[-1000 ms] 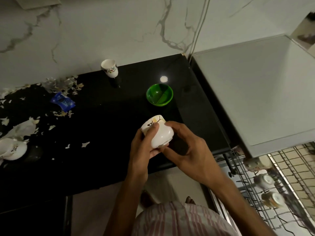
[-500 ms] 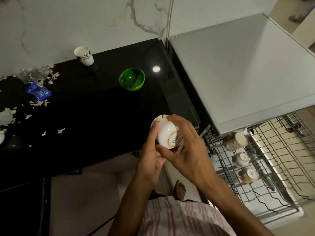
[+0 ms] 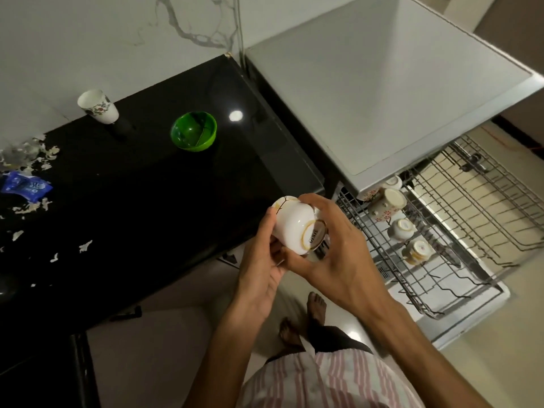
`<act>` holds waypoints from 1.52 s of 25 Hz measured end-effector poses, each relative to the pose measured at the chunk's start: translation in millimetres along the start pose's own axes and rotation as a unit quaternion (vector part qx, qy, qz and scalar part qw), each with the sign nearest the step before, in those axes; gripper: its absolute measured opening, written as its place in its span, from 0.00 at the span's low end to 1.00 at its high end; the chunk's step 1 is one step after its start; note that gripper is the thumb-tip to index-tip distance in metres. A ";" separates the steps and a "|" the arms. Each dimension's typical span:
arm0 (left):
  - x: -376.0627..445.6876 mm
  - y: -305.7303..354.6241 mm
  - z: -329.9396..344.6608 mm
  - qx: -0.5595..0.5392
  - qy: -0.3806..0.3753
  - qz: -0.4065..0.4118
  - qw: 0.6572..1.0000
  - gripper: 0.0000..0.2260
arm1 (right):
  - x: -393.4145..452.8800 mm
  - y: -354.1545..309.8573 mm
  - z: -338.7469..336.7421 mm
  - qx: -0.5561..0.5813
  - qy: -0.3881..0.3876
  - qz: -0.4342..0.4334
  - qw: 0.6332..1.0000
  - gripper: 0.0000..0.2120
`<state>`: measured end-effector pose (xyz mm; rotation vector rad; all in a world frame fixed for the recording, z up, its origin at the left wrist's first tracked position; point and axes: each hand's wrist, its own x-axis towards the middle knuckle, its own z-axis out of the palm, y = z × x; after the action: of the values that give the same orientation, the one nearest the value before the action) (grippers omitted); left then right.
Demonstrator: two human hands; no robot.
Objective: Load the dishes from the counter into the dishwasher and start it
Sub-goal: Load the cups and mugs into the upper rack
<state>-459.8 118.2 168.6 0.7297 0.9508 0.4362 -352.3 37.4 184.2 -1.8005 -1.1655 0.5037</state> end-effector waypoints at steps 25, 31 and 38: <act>25.4 -112.8 174.0 -0.115 -0.021 -0.127 0.985 0.22 | -52.0 123.0 -155.0 -0.036 0.005 0.059 0.998 0.37; 65.6 -151.1 192.3 -0.151 -0.017 -0.193 0.969 0.20 | -45.8 173.1 -164.7 -0.056 -0.029 0.096 0.993 0.37; 147.9 -199.6 212.6 0.041 -0.007 -0.205 0.978 0.15 | -29.8 265.0 -171.1 -0.090 -0.008 0.168 0.982 0.37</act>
<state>-196.4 -3.3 17.9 0.5892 1.0797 0.0292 -109.0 -107.1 41.6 -2.1702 -0.9437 0.6238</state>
